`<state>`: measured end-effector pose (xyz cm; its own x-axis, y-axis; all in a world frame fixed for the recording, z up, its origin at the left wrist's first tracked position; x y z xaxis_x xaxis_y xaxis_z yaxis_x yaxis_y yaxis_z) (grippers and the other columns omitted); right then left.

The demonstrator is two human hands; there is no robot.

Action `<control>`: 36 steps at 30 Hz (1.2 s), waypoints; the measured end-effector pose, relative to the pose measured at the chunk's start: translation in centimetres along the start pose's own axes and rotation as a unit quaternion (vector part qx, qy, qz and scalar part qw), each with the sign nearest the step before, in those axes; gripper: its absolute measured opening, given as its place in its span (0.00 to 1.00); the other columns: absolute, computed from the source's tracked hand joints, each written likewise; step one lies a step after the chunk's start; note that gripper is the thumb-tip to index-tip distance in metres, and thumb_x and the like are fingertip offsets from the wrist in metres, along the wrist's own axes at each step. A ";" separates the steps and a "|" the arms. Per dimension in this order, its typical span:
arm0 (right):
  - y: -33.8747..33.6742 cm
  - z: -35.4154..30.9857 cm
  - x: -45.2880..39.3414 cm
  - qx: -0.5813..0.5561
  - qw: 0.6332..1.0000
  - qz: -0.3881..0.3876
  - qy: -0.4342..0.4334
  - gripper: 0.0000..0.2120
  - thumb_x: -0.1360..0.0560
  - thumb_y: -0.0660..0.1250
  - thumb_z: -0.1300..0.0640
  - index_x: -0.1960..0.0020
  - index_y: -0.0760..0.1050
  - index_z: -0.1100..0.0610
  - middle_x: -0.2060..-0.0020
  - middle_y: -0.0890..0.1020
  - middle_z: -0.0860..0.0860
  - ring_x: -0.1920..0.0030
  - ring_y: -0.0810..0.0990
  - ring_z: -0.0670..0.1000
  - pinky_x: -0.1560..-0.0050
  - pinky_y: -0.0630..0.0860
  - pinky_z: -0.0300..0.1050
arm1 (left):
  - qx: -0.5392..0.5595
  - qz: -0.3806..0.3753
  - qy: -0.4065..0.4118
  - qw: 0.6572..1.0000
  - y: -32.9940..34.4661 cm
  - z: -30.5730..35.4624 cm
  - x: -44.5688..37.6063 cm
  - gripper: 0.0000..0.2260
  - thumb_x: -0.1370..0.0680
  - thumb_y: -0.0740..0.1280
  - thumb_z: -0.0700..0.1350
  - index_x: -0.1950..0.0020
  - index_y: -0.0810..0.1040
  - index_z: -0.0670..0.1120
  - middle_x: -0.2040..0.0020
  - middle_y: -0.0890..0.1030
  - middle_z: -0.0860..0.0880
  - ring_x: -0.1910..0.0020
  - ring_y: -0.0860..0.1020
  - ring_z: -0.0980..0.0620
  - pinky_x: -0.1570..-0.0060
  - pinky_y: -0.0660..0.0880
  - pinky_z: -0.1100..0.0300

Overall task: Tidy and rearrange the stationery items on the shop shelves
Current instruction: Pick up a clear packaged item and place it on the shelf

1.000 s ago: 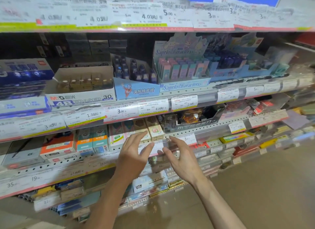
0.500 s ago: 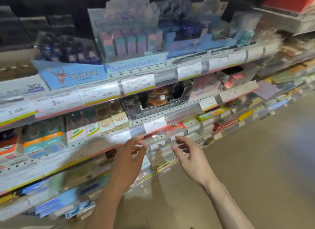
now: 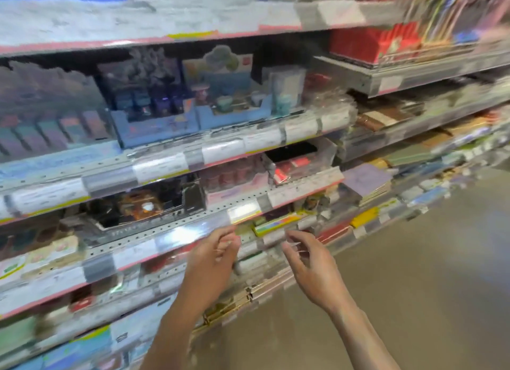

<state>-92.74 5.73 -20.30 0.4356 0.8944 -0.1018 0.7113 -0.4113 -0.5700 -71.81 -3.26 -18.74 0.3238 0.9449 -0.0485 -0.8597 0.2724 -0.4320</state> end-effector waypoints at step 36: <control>-8.5 5.8 -28.9 0.314 0.893 -0.201 -0.251 0.23 0.20 0.62 0.50 0.27 0.64 0.51 0.37 0.72 0.53 0.46 0.81 0.59 0.50 0.79 0.55 | -0.474 0.035 0.000 0.880 16.4 8.7 -19.9 0.23 0.18 0.57 0.55 0.24 0.62 0.53 0.28 0.70 0.49 0.42 0.80 0.42 0.48 0.75 0.48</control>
<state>-114.54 -15.66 -17.22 -0.1998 0.9786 -0.0493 0.2353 -0.0009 -0.9719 -95.75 -16.04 -17.05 0.2828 0.9535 -0.1041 -0.1623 -0.0594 -0.9850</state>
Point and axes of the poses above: each hand's wrist, its own x-axis away from the middle knuckle, its own y-axis out of the palm, z = x × y, the point moved 9 cm from there along -x, towards the middle knuckle
